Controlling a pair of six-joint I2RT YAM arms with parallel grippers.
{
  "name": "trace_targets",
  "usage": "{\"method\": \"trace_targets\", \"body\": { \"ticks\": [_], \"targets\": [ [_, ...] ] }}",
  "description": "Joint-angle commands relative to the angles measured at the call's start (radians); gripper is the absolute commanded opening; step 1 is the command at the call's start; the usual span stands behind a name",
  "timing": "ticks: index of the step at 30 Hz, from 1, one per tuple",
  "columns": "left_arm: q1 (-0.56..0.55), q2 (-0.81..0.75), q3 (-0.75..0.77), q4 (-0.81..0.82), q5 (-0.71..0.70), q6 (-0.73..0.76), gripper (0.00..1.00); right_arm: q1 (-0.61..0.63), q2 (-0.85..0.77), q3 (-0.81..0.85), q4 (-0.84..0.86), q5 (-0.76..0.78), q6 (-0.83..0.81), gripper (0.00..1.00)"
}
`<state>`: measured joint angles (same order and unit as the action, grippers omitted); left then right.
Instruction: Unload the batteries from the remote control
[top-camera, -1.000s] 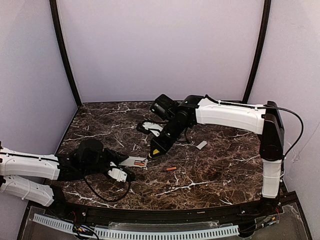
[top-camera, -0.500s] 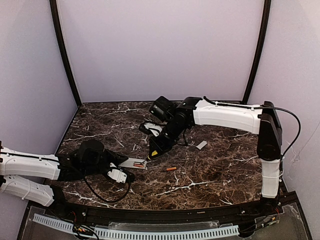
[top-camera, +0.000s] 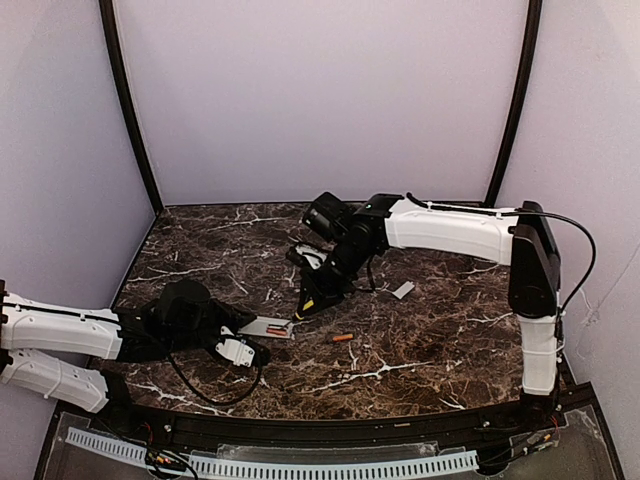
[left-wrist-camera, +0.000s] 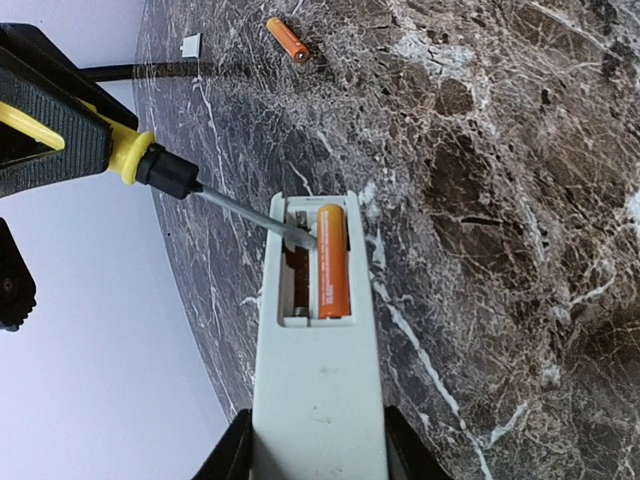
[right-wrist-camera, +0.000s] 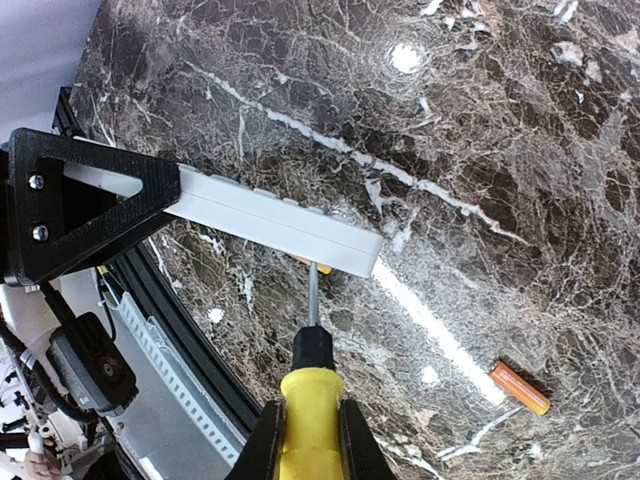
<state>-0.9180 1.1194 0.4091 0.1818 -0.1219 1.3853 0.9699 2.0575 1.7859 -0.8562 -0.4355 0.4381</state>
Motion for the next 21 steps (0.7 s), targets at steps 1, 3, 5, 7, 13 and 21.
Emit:
{"method": "trace_targets", "body": {
  "ticks": [1, 3, 5, 7, 13, 21],
  "targets": [
    [-0.013, -0.025, 0.015, 0.168, 0.061, 0.013, 0.00, -0.004, 0.032, 0.019, 0.061, -0.052, 0.001, 0.00],
    [-0.012, -0.028, 0.014, 0.164, 0.065, 0.014, 0.00, -0.001, 0.025, 0.029, 0.033, 0.010, -0.085, 0.00],
    [-0.012, -0.035, 0.013, 0.157, 0.080, 0.012, 0.00, -0.001, 0.012, 0.026, 0.004, 0.100, -0.169, 0.00],
    [-0.013, -0.039, 0.013, 0.151, 0.094, 0.008, 0.00, -0.001, 0.004, 0.027, -0.021, 0.161, -0.247, 0.00],
    [-0.012, -0.054, 0.011, 0.150, 0.115, -0.009, 0.00, 0.023, -0.032, 0.002, -0.005, 0.227, -0.429, 0.00],
    [-0.012, -0.067, 0.008, 0.152, 0.158, -0.024, 0.00, 0.113, -0.069, -0.041, 0.059, 0.354, -0.657, 0.00]
  ]
}}
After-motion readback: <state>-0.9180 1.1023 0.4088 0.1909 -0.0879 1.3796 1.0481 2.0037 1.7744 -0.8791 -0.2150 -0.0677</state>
